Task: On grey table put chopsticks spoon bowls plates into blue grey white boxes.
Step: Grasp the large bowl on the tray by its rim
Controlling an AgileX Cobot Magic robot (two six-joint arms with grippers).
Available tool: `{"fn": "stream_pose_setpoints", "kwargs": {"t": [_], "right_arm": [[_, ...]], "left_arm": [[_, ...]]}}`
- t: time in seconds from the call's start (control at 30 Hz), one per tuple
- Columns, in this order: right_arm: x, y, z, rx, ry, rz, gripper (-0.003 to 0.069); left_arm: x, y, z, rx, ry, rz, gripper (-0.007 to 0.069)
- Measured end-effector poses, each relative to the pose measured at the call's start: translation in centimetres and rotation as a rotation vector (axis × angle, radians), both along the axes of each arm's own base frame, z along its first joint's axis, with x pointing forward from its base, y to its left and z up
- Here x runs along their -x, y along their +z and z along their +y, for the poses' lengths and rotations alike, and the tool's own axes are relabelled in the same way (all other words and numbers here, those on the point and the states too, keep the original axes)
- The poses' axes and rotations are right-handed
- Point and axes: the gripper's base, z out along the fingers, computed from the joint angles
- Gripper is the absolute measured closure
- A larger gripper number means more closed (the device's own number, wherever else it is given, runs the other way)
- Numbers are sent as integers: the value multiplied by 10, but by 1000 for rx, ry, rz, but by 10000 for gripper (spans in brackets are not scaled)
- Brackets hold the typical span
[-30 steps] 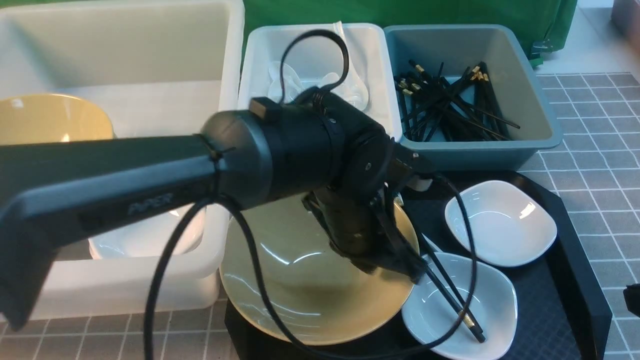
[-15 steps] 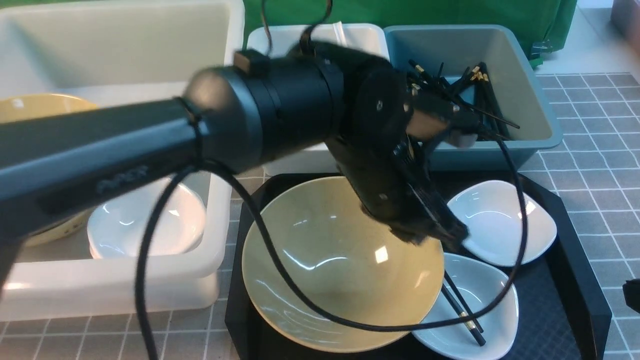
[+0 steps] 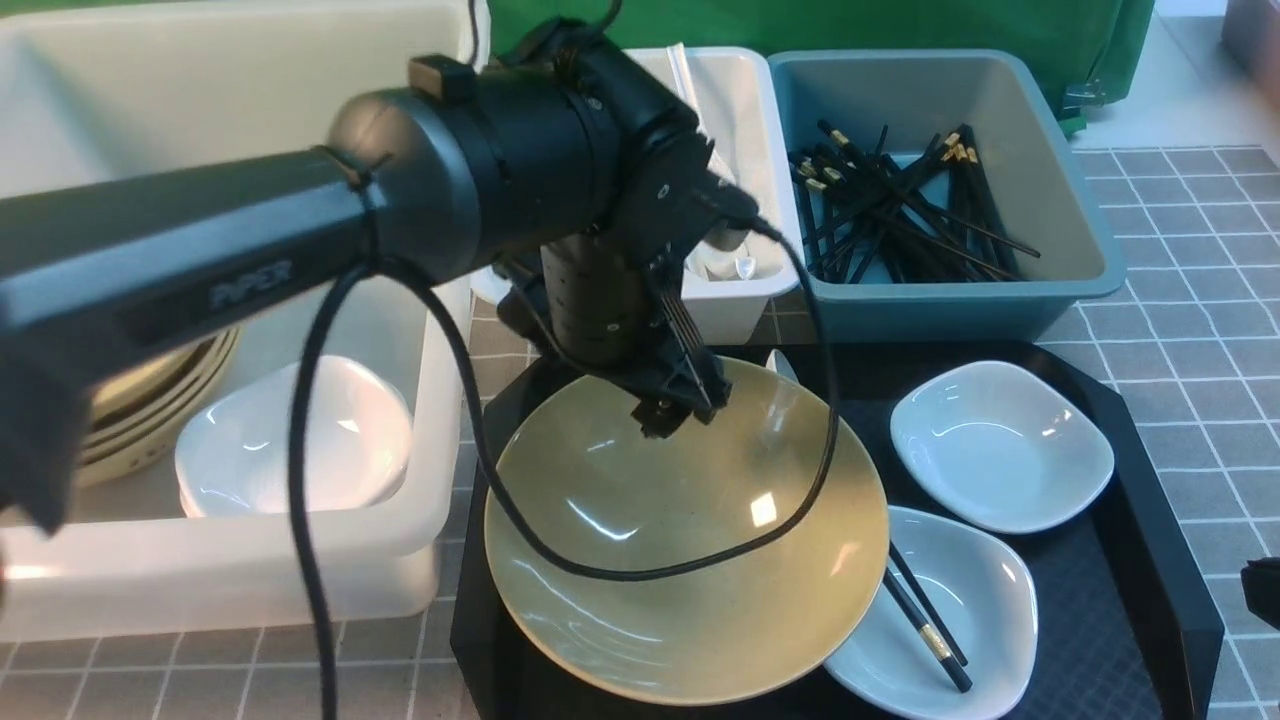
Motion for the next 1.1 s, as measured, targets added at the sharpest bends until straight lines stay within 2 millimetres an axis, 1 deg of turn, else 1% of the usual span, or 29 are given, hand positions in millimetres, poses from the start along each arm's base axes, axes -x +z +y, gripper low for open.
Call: {"fn": "stream_pose_setpoints", "kwargs": {"t": [0.03,0.07,0.1,0.13,0.2,0.27,0.4,0.43,0.47,0.5,0.53,0.57,0.6,0.63,0.77,0.8,0.87,0.9,0.97,1.0,1.03,1.1], "right_arm": [[0,0,0,0,0,0,624],[0,0,0,0,0,0,624],[0,0,0,0,0,0,624],[0,0,0,0,0,0,624],[0,0,0,0,0,0,624],[0,0,0,-1,0,0,624],[0,0,0,-1,0,0,624],[0,0,0,-1,0,0,624],[0,0,0,-1,0,0,624],[0,0,0,-1,0,0,624],[0,0,0,-2,-1,0,624],[0,0,0,-3,-1,1,624],[0,0,0,-3,-1,1,624],[0,0,0,-3,-1,1,624],[0,0,0,-3,-1,1,624],[0,0,0,-3,-1,1,624],[0,0,0,-3,-1,0,624],[0,0,0,-3,-1,0,624],[0,0,0,-3,-1,0,624],[0,0,0,-3,-1,0,624],[0,0,0,-5,-1,0,624],[0,0,0,-5,-1,0,624]], "left_arm": [[0,-1,0,-2,0,2,34],[-4,-9,1,-12,12,19,41],[-4,-10,0,-13,13,21,43],[-6,-17,0,-23,14,35,54],[-7,-21,0,-26,9,42,64],[-7,-28,-3,-26,-16,69,100],[-10,-37,-5,-34,-70,81,197],[-10,-38,-5,-36,-76,81,204],[-11,-38,-4,-46,-99,83,249],[-11,-38,-4,-50,-106,87,270],[-10,-36,-4,-47,-108,94,315],[-9,-35,-4,-47,-112,102,347],[-9,-34,-4,-43,-109,109,362],[-9,-29,-5,-36,-103,117,388],[-8,-21,-5,-42,-91,141,419],[-6,-17,-4,-38,-88,146,436],[0,0,-3,-11,-94,137,504],[0,2,-2,-9,-96,134,504],[6,22,1,25,-113,104,569],[8,28,2,33,-119,93,590],[12,42,6,50,-137,66,613],[19,62,12,94,-154,37,621]]}}
